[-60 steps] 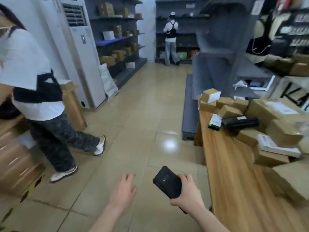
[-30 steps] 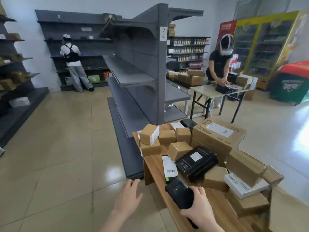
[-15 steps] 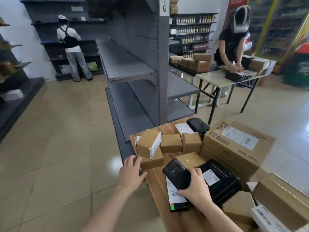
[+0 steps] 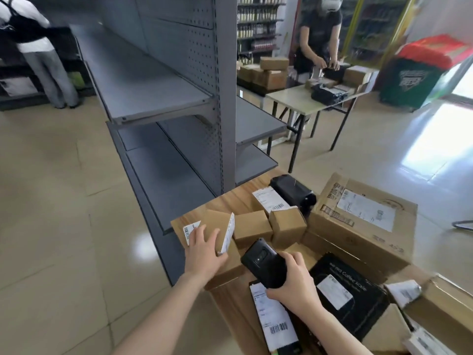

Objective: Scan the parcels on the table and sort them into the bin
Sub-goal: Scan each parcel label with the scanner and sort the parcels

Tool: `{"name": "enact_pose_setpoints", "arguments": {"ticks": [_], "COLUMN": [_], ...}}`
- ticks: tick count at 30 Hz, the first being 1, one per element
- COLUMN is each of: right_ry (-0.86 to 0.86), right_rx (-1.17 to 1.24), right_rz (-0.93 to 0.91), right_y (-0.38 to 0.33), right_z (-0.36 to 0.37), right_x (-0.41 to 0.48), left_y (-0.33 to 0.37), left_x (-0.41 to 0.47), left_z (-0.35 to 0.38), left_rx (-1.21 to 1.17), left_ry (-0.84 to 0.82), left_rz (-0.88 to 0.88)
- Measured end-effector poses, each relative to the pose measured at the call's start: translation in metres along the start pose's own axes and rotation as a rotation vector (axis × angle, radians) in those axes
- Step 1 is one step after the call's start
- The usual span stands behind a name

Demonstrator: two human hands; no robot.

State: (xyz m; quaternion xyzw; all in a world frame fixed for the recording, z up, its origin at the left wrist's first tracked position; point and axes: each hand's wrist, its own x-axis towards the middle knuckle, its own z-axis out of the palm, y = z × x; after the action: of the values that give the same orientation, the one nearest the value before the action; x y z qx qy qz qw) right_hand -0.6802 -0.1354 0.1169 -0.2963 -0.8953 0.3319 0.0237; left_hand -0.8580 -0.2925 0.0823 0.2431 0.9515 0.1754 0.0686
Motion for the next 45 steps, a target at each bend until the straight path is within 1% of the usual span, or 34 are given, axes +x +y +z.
{"name": "enact_pose_setpoints", "arguments": {"ticks": [4, 8, 11, 14, 17, 20, 23, 25, 27, 29, 31, 38, 45], "right_ry": [0.018, 0.043, 0.040, 0.043, 0.041, 0.043, 0.043, 0.049, 0.041, 0.036, 0.031, 0.041, 0.047], "right_rx": [-0.032, -0.035, -0.050, -0.060, -0.065, -0.087, -0.127, -0.170, -0.243, -0.317, -0.376, -0.499, -0.543], "right_rz": [0.027, 0.062, 0.085, 0.104, 0.110, 0.102, 0.076, 0.047, 0.018, -0.016, -0.048, -0.122, -0.098], "right_y": [-0.015, -0.025, -0.029, -0.036, -0.042, -0.047, -0.049, -0.051, -0.053, -0.055, -0.058, -0.071, -0.078], "right_z": [0.004, 0.010, 0.014, 0.019, 0.022, 0.023, 0.019, 0.012, 0.002, -0.008, -0.017, -0.035, -0.040], "right_x": [0.014, 0.023, 0.028, 0.033, 0.039, 0.043, 0.046, 0.050, 0.055, 0.059, 0.062, 0.065, 0.055], "left_y": [-0.020, -0.034, -0.041, -0.050, -0.054, -0.052, -0.051, -0.055, -0.062, -0.069, -0.074, -0.070, -0.063], "left_x": [0.026, 0.048, 0.054, 0.061, 0.066, 0.064, 0.061, 0.064, 0.071, 0.078, 0.084, 0.096, 0.102], "left_z": [-0.009, -0.017, -0.027, -0.031, -0.029, -0.026, -0.023, -0.026, -0.032, -0.044, -0.055, -0.072, -0.069], "left_rx": [-0.180, -0.291, -0.375, -0.322, -0.217, -0.120, -0.123, -0.160, -0.180, -0.173, -0.138, -0.067, -0.056], "left_ry": [0.015, -0.066, -0.007, 0.033, -0.024, -0.033, -0.001, 0.017, -0.007, -0.039, -0.053, -0.077, -0.075], "left_rz": [0.038, 0.083, 0.086, 0.104, 0.084, 0.058, 0.053, 0.111, 0.240, 0.362, 0.427, 0.563, 0.641]}}
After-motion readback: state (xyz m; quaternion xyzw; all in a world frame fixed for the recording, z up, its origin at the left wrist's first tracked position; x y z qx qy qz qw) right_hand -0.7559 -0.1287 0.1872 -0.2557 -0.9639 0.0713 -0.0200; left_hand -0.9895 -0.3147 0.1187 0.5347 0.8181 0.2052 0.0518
